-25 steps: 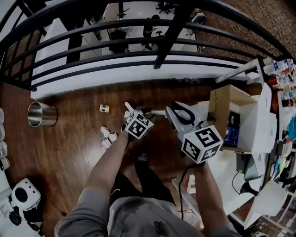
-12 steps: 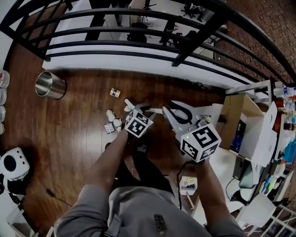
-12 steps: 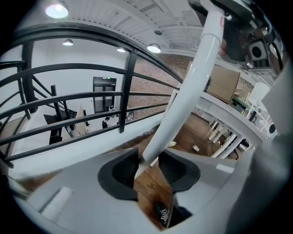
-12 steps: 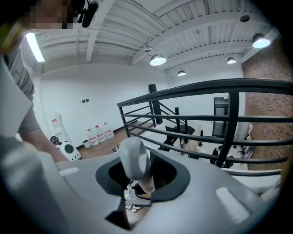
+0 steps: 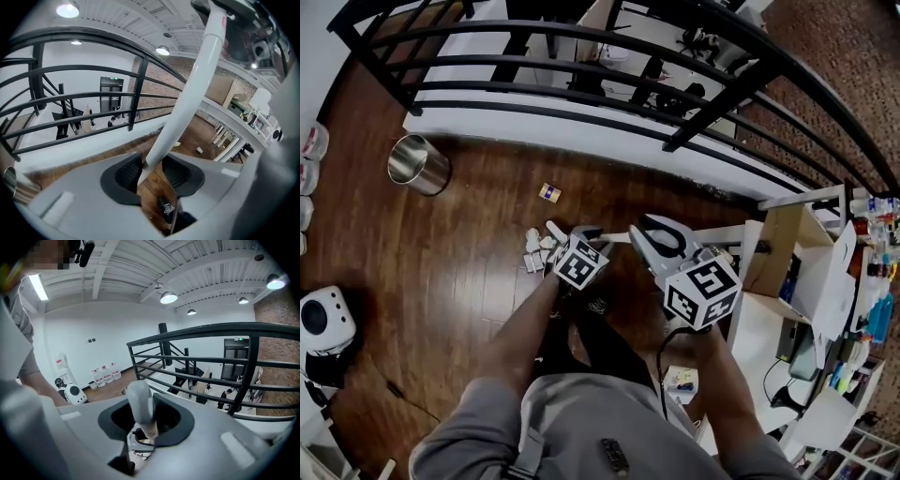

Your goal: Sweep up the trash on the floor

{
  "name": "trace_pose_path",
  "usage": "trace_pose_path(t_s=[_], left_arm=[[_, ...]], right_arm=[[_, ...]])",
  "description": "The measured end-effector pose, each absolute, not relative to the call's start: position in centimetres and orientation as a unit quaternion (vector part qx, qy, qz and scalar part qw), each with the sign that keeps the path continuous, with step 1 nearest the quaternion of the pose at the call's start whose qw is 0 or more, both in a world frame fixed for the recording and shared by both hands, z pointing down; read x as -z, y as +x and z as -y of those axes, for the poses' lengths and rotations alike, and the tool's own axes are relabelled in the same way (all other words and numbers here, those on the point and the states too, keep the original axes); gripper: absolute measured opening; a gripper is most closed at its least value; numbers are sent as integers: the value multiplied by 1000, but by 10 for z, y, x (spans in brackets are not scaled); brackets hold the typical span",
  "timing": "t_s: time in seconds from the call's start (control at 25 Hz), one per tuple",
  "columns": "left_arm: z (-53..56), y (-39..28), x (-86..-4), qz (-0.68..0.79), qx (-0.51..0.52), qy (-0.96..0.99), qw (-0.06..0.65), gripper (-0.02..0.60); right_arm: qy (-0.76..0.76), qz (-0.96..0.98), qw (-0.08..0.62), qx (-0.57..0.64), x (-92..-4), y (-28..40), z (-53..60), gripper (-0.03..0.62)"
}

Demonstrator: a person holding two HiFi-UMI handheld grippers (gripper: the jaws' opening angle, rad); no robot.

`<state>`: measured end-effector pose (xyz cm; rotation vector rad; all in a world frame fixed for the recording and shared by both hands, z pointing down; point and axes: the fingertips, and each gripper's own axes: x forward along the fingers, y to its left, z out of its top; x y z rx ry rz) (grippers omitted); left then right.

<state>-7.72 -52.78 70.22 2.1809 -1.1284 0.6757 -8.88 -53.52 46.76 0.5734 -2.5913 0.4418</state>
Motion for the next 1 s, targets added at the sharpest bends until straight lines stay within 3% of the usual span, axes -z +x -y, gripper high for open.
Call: trace_pose_path(t_s=[0.4,0.76,1.0], left_arm=[[614,-94,-646,440,-218,834,252,135],[752,-134,-680,495,-222,802,250,137],[786,-165,-712,540,-228,762,275,138]], right_arm=[[223,951,195,-89,-407,-117,592,77],[179,963,173,-104,-442,-135,735,77],[135,966,180,-124,-476,-154,778,77]])
